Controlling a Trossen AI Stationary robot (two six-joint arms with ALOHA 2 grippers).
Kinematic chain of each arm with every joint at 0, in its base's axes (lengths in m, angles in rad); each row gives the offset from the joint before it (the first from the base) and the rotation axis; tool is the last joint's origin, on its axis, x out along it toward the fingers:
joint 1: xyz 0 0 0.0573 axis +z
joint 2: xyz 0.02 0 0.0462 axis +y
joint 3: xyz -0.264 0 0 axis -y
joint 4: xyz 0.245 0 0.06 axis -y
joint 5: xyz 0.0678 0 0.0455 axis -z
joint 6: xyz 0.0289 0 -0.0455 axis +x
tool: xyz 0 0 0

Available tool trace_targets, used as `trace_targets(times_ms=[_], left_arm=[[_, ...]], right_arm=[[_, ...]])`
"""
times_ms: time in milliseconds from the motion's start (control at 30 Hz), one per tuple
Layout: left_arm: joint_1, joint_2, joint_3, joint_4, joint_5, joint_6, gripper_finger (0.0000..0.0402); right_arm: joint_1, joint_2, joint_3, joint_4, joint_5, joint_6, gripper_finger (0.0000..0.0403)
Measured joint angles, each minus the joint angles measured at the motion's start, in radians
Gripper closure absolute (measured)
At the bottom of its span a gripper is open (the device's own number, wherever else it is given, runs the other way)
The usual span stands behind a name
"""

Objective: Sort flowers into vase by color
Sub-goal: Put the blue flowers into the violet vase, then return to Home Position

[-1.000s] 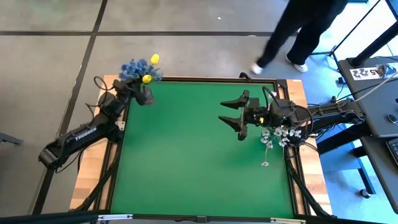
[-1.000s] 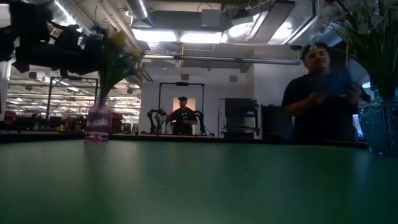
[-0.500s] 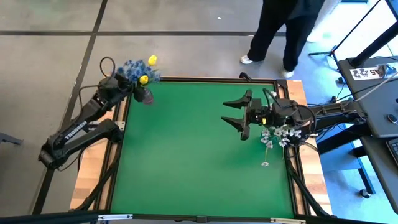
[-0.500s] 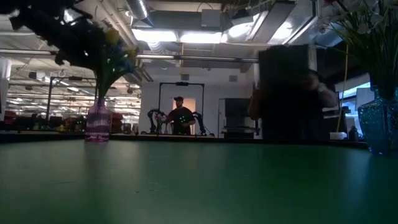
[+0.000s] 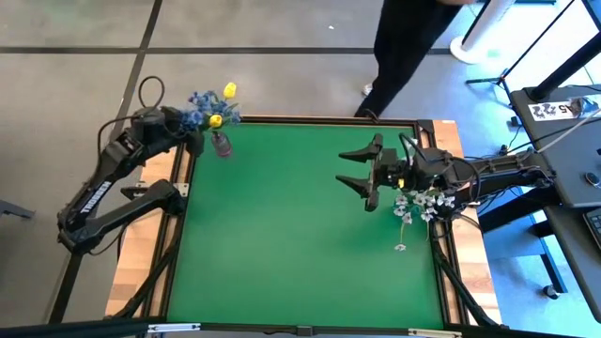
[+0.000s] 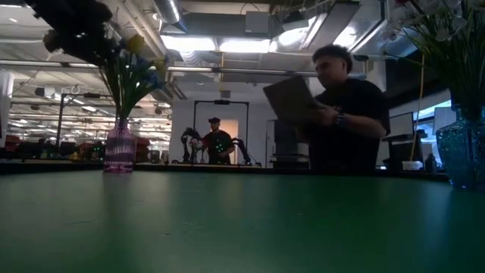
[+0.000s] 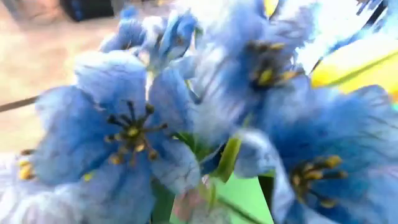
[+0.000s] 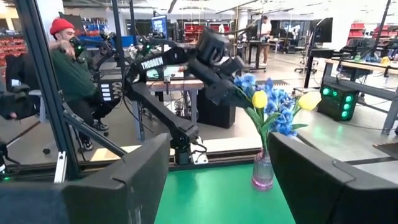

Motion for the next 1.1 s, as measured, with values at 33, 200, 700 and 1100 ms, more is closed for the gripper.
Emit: trace_targets(times_ms=[33,200,700,1100], left_arm=[[0.0,0.0,0.02,-0.044,-0.006,0.01,0.0202],[0.0,-0.002,0.125,-0.264,0.034,0.042,0.0202],[0.0,-0.037,0.302,-0.317,0.175,0.027,0.0201],[-0.022,-0.024,0.303,0.103,0.611,-0.106,0.0201]], right_arm=[[0.0,0.0,0.0,-0.005,0.0,0.0,0.013],[0.0,0.0,0.0,-0.031,-0.01,-0.006,0.013],[0.0,-0.047,0.011,0.039,0.001,0.041,0.013],[0.0,-0.191,0.069,0.07,-0.25,0.143,0.013]])
